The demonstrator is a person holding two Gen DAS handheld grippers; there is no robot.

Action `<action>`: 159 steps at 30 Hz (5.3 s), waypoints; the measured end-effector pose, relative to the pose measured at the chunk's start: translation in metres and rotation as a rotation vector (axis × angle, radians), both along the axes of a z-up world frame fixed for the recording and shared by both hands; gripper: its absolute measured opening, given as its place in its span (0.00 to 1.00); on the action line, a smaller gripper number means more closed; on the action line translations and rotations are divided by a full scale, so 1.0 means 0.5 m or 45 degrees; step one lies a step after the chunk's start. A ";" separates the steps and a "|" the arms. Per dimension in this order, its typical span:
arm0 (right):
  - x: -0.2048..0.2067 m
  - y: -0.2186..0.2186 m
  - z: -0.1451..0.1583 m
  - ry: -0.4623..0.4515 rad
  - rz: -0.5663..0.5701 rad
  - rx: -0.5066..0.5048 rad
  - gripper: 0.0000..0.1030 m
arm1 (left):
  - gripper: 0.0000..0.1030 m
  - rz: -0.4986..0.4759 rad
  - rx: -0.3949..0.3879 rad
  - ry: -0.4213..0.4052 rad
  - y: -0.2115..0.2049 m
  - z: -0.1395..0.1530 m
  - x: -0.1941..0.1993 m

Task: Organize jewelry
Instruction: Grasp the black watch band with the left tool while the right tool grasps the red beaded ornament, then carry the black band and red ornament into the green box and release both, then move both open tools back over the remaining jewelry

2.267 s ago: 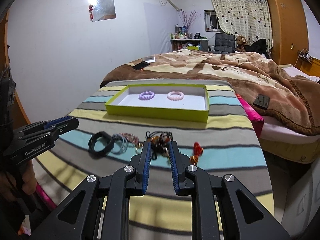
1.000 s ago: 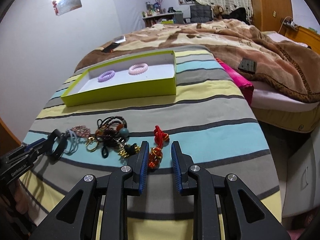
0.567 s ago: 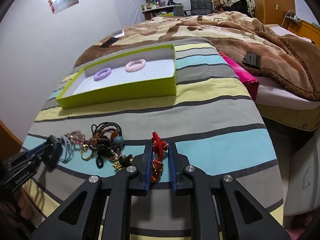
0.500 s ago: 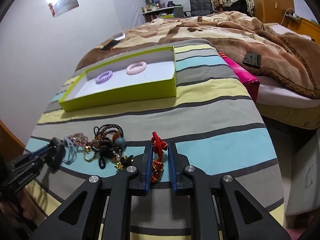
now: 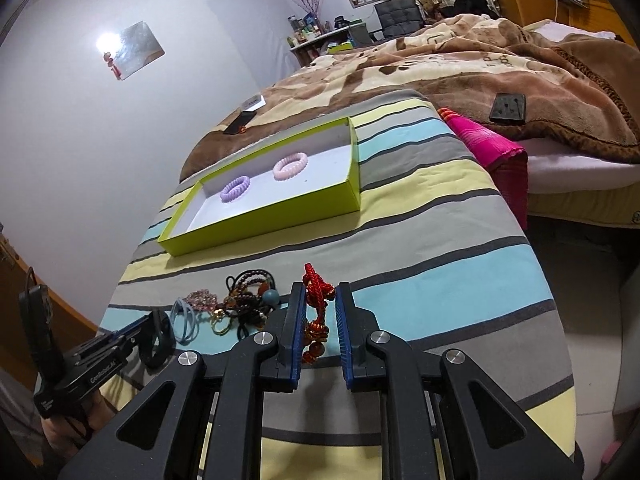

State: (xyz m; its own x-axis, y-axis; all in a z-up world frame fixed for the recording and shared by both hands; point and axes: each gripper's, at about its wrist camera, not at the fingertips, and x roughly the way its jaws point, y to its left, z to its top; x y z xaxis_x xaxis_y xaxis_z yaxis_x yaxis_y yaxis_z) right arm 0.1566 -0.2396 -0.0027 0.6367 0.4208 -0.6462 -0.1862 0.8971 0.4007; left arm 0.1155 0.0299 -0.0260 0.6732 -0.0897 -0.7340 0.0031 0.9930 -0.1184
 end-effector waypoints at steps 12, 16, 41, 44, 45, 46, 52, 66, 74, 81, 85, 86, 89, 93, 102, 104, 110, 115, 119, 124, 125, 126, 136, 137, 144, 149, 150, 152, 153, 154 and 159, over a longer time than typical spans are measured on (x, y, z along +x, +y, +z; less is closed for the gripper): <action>-0.011 -0.002 0.025 -0.033 0.051 0.116 0.15 | 0.10 -0.006 -0.019 -0.044 0.006 0.028 -0.013; -0.012 0.002 0.032 -0.039 0.061 0.135 0.15 | 0.10 -0.012 -0.021 -0.060 0.004 0.038 -0.015; 0.124 0.088 0.074 -0.126 0.158 -0.086 0.15 | 0.10 -0.072 0.078 -0.149 0.009 0.110 0.131; 0.151 0.095 0.075 -0.132 0.161 -0.117 0.15 | 0.10 -0.075 0.076 -0.148 0.013 0.113 0.162; 0.161 0.098 0.075 -0.133 0.160 -0.128 0.15 | 0.10 -0.076 0.076 -0.151 0.015 0.113 0.172; 0.172 0.099 0.075 -0.132 0.160 -0.134 0.15 | 0.10 -0.075 0.081 -0.149 0.016 0.113 0.182; 0.239 0.113 0.057 -0.096 0.153 -0.188 0.15 | 0.10 -0.054 0.109 -0.109 0.022 0.094 0.245; 0.368 0.145 0.008 0.002 0.148 -0.309 0.15 | 0.10 0.011 0.168 0.005 0.051 0.049 0.380; 0.409 0.155 -0.021 0.061 0.118 -0.372 0.15 | 0.10 0.012 0.213 0.032 0.046 0.031 0.409; 0.431 0.155 -0.028 0.084 0.093 -0.393 0.15 | 0.11 0.020 0.219 0.032 0.044 0.030 0.423; 0.428 0.151 -0.029 0.085 0.088 -0.389 0.17 | 0.12 0.022 0.216 0.018 0.046 0.030 0.423; 0.428 0.151 -0.029 0.084 0.087 -0.388 0.18 | 0.12 0.022 0.211 0.012 0.047 0.031 0.422; 0.422 0.151 -0.026 0.074 0.093 -0.381 0.21 | 0.21 0.023 0.194 -0.006 0.050 0.036 0.417; 0.401 0.150 -0.011 0.039 0.102 -0.374 0.21 | 0.24 0.029 0.168 -0.035 0.056 0.047 0.403; 0.313 0.135 0.035 -0.067 0.111 -0.342 0.22 | 0.24 0.017 0.128 -0.101 0.054 0.077 0.335; 0.280 0.128 0.046 -0.094 0.112 -0.323 0.22 | 0.24 0.011 0.111 -0.122 0.053 0.085 0.309; 0.187 0.120 0.074 -0.171 0.112 -0.304 0.22 | 0.24 -0.011 0.076 -0.184 0.044 0.109 0.226; 0.109 0.118 0.089 -0.225 0.127 -0.284 0.22 | 0.24 -0.024 0.049 -0.229 0.035 0.122 0.148; 0.050 0.117 0.100 -0.265 0.138 -0.276 0.22 | 0.24 -0.029 0.036 -0.247 0.030 0.125 0.095; -0.011 0.111 0.105 -0.289 0.142 -0.260 0.22 | 0.24 -0.037 0.019 -0.261 0.018 0.127 0.041; -0.022 0.110 0.105 -0.291 0.140 -0.257 0.22 | 0.24 -0.040 0.018 -0.265 0.015 0.127 0.030; -0.035 0.107 0.105 -0.293 0.138 -0.252 0.22 | 0.24 -0.041 0.019 -0.268 0.012 0.127 0.021; -0.106 0.096 0.093 -0.293 0.133 -0.245 0.22 | 0.24 -0.065 0.008 -0.293 0.001 0.127 -0.057; -0.111 0.096 0.091 -0.294 0.134 -0.250 0.22 | 0.24 -0.068 0.006 -0.293 -0.001 0.126 -0.063; -0.131 0.095 0.081 -0.289 0.135 -0.273 0.22 | 0.24 -0.096 0.014 -0.291 -0.018 0.119 -0.094; -0.135 0.092 0.077 -0.282 0.132 -0.273 0.22 | 0.24 -0.110 0.017 -0.277 -0.026 0.109 -0.098; -0.134 0.091 0.076 -0.281 0.133 -0.273 0.22 | 0.24 -0.110 0.023 -0.276 -0.028 0.108 -0.098; -0.132 0.092 0.073 -0.276 0.135 -0.276 0.22 | 0.24 -0.114 0.024 -0.269 -0.031 0.104 -0.095; -0.131 0.093 0.070 -0.272 0.135 -0.277 0.22 | 0.24 -0.116 0.023 -0.265 -0.030 0.101 -0.095; -0.130 0.093 0.068 -0.268 0.136 -0.278 0.22 | 0.24 -0.117 0.023 -0.259 -0.031 0.098 -0.093; -0.119 0.092 0.053 -0.236 0.140 -0.284 0.22 | 0.25 -0.118 0.028 -0.220 -0.033 0.079 -0.080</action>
